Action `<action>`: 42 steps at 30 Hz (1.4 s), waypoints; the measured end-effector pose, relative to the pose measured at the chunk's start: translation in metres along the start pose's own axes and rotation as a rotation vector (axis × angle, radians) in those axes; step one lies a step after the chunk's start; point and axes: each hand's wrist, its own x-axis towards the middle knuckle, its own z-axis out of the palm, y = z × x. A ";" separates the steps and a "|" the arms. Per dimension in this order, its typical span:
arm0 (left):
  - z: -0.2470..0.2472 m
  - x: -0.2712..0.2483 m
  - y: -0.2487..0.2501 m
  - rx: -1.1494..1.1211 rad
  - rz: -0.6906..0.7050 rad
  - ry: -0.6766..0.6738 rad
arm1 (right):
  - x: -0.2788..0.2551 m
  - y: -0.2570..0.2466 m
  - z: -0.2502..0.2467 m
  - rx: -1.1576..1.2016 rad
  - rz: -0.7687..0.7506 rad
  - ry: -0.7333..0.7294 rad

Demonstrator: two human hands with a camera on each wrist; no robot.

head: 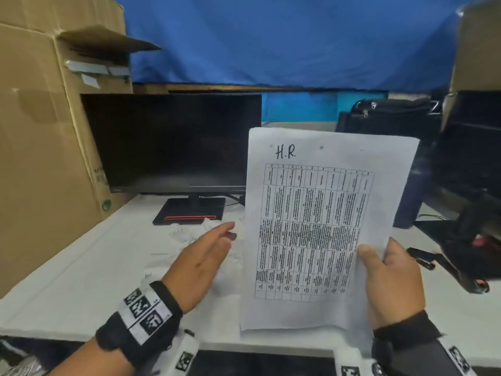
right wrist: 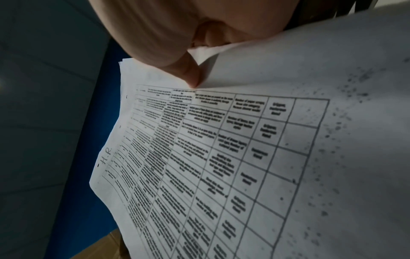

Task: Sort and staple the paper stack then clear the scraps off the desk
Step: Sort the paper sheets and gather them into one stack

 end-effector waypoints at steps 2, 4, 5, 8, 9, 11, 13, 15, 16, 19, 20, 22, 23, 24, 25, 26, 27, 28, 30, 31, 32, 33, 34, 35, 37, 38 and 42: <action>0.014 -0.004 0.027 -0.350 -0.048 0.031 | -0.004 0.014 0.010 0.053 0.015 -0.046; 0.031 -0.005 0.037 -0.391 -0.079 0.105 | -0.012 0.022 0.017 0.084 0.031 -0.100; 0.039 -0.006 0.038 -0.386 -0.094 0.156 | -0.015 0.023 0.019 0.103 0.043 -0.119; 0.053 -0.013 0.037 -0.424 -0.138 0.254 | -0.024 0.025 0.023 0.160 0.067 -0.149; 0.056 -0.015 0.036 -0.441 -0.136 0.274 | -0.025 0.023 0.023 0.174 0.062 -0.157; 0.058 -0.016 0.035 -0.447 -0.112 0.314 | -0.024 0.018 0.024 0.192 0.032 -0.159; 0.056 -0.014 0.034 -0.479 -0.106 0.364 | -0.024 0.013 0.025 0.207 0.004 -0.168; 0.057 -0.012 0.030 -0.488 -0.105 0.394 | -0.024 0.013 0.026 0.216 -0.007 -0.175; 0.058 -0.013 0.028 -0.514 -0.116 0.392 | -0.024 0.015 0.026 0.220 -0.002 -0.180; 0.061 -0.018 0.024 -0.632 -0.174 0.423 | -0.021 0.015 0.024 0.257 0.004 -0.200; 0.061 -0.018 0.024 -0.662 -0.177 0.434 | -0.019 0.009 0.023 0.277 -0.018 -0.199; 0.055 -0.016 0.032 -0.642 -0.144 0.434 | -0.011 -0.008 0.020 0.317 -0.082 -0.186; 0.050 -0.014 0.039 -0.608 -0.113 0.422 | -0.006 -0.019 0.019 0.342 -0.112 -0.180; 0.044 -0.013 0.048 -0.577 -0.074 0.412 | -0.001 -0.032 0.018 0.367 -0.135 -0.178; 0.039 -0.010 0.058 -0.552 -0.042 0.414 | 0.004 -0.044 0.017 0.381 -0.151 -0.177; 0.033 -0.007 0.066 -0.543 -0.008 0.424 | 0.009 -0.056 0.016 0.386 -0.165 -0.174; 0.027 -0.002 0.074 -0.545 0.012 0.439 | 0.014 -0.068 0.016 0.386 -0.183 -0.166; 0.021 0.003 0.079 -0.556 0.028 0.451 | 0.018 -0.078 0.016 0.381 -0.211 -0.153; 0.010 0.013 0.087 -0.571 0.053 0.473 | 0.026 -0.095 0.014 0.369 -0.293 -0.138; 0.006 0.017 0.089 -0.563 0.063 0.479 | 0.028 -0.101 0.013 0.341 -0.351 -0.144; 0.003 0.021 0.090 -0.547 0.064 0.491 | 0.031 -0.105 0.011 0.276 -0.422 -0.157; 0.001 0.023 0.090 -0.532 0.063 0.504 | 0.032 -0.108 0.009 0.174 -0.494 -0.173; 0.001 0.023 0.090 -0.522 0.066 0.513 | 0.033 -0.110 0.008 0.050 -0.556 -0.183; 0.001 0.024 0.089 -0.506 0.071 0.519 | 0.033 -0.110 0.006 -0.067 -0.603 -0.175; 0.003 0.023 0.089 -0.469 0.093 0.525 | 0.033 -0.108 0.005 -0.181 -0.641 -0.148; 0.005 0.023 0.089 -0.454 0.110 0.531 | 0.032 -0.107 0.005 -0.187 -0.637 -0.146; 0.011 0.023 0.090 -0.363 0.153 0.514 | 0.029 -0.106 0.008 -0.156 -0.603 -0.161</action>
